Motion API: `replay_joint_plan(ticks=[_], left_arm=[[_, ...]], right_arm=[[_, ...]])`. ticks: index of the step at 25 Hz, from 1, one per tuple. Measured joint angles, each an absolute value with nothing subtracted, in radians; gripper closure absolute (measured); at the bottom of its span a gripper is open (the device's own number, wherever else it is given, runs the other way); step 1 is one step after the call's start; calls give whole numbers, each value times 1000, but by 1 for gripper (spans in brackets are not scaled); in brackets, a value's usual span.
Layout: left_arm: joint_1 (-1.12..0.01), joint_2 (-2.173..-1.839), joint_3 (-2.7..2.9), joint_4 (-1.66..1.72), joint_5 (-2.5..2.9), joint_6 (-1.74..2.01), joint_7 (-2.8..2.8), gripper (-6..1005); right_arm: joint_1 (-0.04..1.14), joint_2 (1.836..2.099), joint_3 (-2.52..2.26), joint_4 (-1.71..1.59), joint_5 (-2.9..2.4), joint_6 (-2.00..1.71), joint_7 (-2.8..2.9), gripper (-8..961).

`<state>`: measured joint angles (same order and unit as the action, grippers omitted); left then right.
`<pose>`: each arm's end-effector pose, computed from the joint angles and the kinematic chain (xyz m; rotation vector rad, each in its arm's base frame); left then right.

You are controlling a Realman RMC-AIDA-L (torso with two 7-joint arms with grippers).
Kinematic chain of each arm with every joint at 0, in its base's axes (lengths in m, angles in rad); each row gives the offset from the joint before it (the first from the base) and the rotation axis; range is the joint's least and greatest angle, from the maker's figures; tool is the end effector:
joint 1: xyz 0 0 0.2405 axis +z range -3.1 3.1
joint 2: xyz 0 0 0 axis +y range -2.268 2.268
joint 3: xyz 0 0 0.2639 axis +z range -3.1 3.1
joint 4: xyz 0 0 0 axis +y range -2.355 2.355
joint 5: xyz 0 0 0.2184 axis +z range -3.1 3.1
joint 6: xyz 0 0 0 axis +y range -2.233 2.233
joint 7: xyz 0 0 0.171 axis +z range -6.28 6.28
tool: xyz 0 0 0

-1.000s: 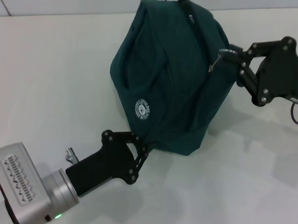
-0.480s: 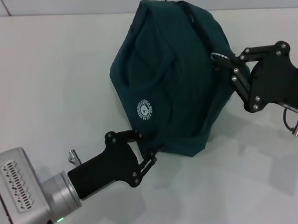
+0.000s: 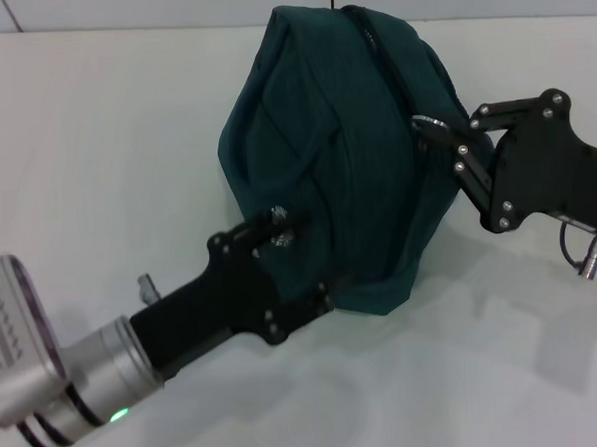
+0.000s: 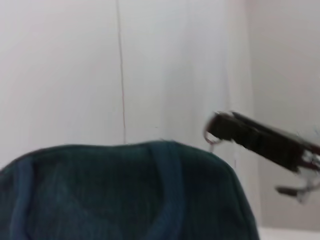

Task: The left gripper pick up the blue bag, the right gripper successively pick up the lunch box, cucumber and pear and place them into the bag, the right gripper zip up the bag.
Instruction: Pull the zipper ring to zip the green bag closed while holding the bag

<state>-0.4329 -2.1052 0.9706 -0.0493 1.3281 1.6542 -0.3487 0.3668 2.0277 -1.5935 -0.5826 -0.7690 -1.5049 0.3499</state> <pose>-0.2621 0.2521 -0.1013 -2.3659 -0.2129 -1.1128 0.1932 0.3163 -0.0419 -2.2524 -0.4458 1.1029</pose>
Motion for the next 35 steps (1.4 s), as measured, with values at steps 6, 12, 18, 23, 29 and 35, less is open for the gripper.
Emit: replay_joint_plan(ticks=[6,12,18,23,29,35], left_arm=[[-475,-2108,968,-58,1274,1655,-460,313],[-476,-2108,967,-61,1233,1651,-475,175],[-471,-2105,969,-55,1225,1642,-466,302],[-463,-2102,980,-47,1245,1648,-415,419],[-459,-2100,982,-46,1309,1678,-327,562],[-444,-2096,982,-38,1316,1710,-293,794]], right_arm=[[374,2028,-1632,-583,-743,-1504,349,941],[367,2028,-1638,-581,-734,-1505,348,941],[364,2028,-1641,-580,-734,-1515,348,941],[363,2028,-1648,-581,-734,-1515,348,941],[368,2028,-1650,-579,-735,-1516,354,941],[371,2025,-1671,-576,-739,-1540,357,941]])
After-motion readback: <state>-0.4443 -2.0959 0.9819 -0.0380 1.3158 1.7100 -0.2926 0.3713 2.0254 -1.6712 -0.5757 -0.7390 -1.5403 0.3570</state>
